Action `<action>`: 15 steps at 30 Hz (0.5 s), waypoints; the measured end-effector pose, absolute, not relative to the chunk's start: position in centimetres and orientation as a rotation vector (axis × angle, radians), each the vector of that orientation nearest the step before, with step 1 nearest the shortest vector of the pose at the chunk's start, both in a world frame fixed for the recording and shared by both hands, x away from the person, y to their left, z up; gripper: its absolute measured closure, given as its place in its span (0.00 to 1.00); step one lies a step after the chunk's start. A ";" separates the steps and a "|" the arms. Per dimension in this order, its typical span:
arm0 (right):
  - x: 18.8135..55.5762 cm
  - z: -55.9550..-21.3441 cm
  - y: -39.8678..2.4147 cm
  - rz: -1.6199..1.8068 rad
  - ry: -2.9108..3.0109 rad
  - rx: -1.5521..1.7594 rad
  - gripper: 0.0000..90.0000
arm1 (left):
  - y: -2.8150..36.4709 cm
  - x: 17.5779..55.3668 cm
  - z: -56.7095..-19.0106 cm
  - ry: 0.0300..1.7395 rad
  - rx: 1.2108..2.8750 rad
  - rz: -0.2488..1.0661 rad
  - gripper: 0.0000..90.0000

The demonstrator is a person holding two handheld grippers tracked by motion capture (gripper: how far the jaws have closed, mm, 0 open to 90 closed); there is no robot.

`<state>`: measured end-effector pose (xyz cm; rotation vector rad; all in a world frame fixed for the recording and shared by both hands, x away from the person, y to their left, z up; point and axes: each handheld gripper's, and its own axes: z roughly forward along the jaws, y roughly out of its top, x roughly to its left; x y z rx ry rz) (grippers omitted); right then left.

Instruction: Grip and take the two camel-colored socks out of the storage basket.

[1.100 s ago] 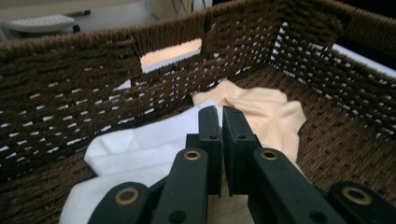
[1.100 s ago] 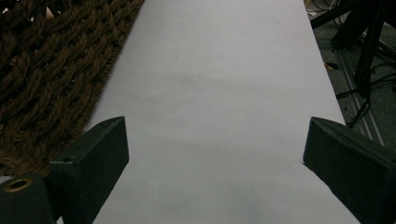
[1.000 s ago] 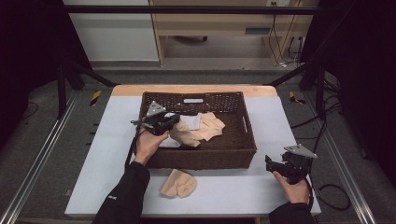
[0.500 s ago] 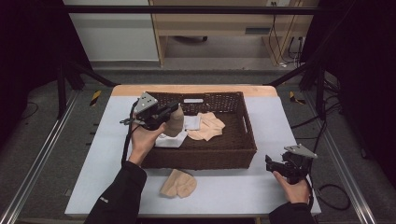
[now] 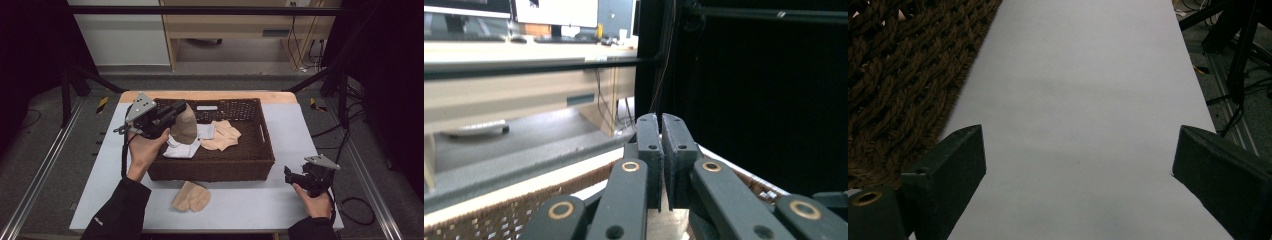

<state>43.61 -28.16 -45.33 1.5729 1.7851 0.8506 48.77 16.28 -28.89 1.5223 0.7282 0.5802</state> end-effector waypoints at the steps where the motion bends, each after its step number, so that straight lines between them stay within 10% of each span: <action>1: 43.6 -45.3 -28.2 0.851 1.785 1.574 0.08 | 16.3 48.2 -28.3 0.712 1.511 0.581 0.97; 15: 43.6 -45.3 -28.2 0.850 1.786 1.570 0.08 | 16.2 42.3 -24.2 0.545 1.489 0.575 0.97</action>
